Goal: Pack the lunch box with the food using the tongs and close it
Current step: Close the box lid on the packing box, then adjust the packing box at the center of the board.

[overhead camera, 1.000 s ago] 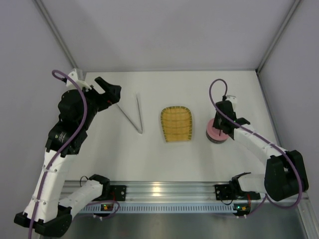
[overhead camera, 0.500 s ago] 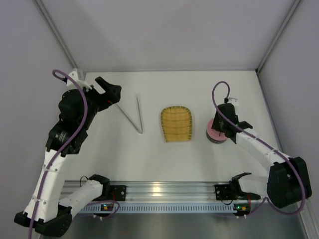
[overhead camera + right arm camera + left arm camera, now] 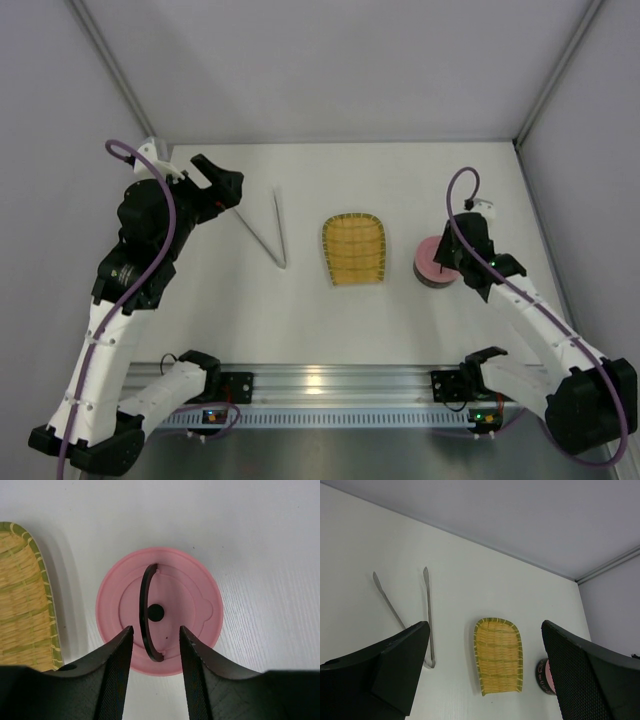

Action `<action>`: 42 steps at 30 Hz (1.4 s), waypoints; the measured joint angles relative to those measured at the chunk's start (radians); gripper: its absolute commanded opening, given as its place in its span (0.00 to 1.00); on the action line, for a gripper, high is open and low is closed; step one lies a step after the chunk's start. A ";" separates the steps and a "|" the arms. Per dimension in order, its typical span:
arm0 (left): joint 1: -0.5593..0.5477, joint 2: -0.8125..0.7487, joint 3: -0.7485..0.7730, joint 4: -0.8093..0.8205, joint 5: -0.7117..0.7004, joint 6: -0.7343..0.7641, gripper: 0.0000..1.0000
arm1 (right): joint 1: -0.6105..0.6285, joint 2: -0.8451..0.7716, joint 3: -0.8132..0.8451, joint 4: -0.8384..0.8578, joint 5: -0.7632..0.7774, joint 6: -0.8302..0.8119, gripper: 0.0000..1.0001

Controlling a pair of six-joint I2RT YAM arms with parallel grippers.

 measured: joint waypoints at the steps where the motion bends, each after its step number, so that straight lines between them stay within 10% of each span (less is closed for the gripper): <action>1: 0.000 0.000 0.000 0.000 0.000 0.000 0.98 | -0.006 -0.011 0.000 -0.001 0.002 0.002 0.40; 42: 0.000 0.000 0.000 0.000 0.000 0.007 0.98 | -0.150 -0.167 -0.016 -0.002 -0.031 0.026 0.31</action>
